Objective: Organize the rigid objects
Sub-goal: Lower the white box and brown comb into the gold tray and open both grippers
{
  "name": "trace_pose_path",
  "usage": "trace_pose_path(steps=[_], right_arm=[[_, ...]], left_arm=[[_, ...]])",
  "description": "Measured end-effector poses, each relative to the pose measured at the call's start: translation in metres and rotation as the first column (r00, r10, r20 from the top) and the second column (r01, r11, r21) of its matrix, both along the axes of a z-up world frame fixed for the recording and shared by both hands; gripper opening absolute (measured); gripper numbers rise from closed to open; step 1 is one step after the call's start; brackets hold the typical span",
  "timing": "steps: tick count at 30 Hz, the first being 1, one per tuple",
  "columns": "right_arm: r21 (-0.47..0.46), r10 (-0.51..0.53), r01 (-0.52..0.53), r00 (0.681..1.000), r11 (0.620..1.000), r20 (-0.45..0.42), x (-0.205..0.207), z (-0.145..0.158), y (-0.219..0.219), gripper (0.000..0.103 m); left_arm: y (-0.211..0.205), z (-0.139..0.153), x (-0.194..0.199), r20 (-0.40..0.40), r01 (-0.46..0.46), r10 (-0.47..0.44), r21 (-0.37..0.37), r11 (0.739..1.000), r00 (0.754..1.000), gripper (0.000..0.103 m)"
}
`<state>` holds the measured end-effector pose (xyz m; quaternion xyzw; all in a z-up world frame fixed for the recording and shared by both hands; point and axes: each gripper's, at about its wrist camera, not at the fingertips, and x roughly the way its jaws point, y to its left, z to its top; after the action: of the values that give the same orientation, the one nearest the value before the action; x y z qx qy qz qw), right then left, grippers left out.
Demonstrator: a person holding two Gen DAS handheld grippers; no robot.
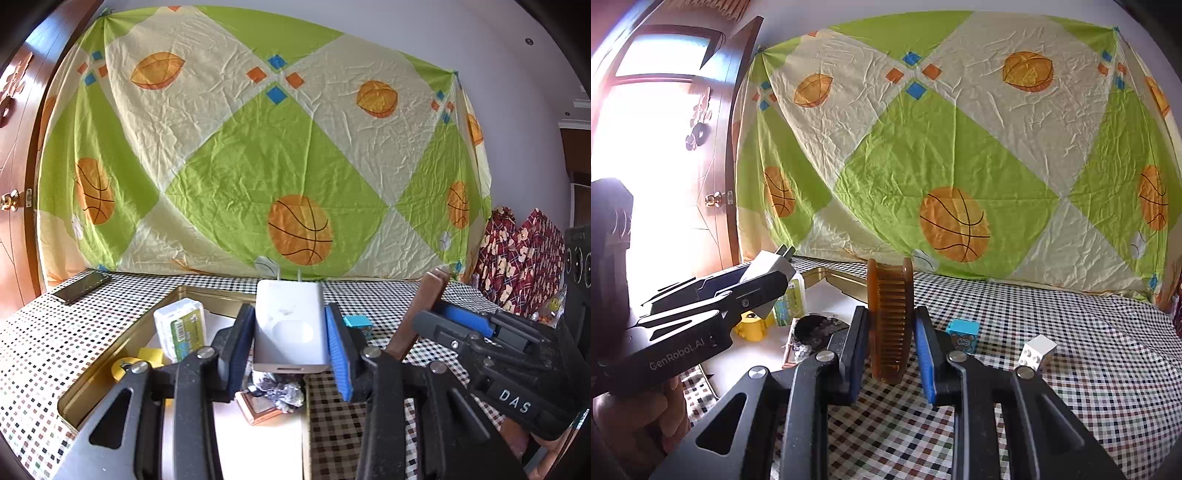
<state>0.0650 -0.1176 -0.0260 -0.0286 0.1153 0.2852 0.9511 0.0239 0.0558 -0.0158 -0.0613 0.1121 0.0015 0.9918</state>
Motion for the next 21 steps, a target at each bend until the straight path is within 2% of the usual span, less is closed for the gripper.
trace_pose_path(steps=[10, 17, 21], right_arm=[[-0.006, 0.151, -0.152, 0.987, 0.988, -0.051, -0.003, 0.016, 0.05, 0.027], [-0.064, 0.23, -0.239, 0.966, 0.969, -0.118, 0.002, 0.01, 0.097, 0.027], [-0.094, 0.251, -0.271, 0.951, 0.958, -0.18, 0.017, 0.001, 0.122, 0.027]], left_arm=[[0.054, -0.005, 0.0, -0.079, -0.127, 0.126, -0.006, 0.992, 0.989, 0.038], [0.076, -0.018, 0.008, -0.145, -0.17, 0.168, 0.005, 0.986, 0.975, 0.038], [0.083, -0.024, 0.014, -0.178, -0.184, 0.185, 0.017, 0.983, 0.967, 0.038]])
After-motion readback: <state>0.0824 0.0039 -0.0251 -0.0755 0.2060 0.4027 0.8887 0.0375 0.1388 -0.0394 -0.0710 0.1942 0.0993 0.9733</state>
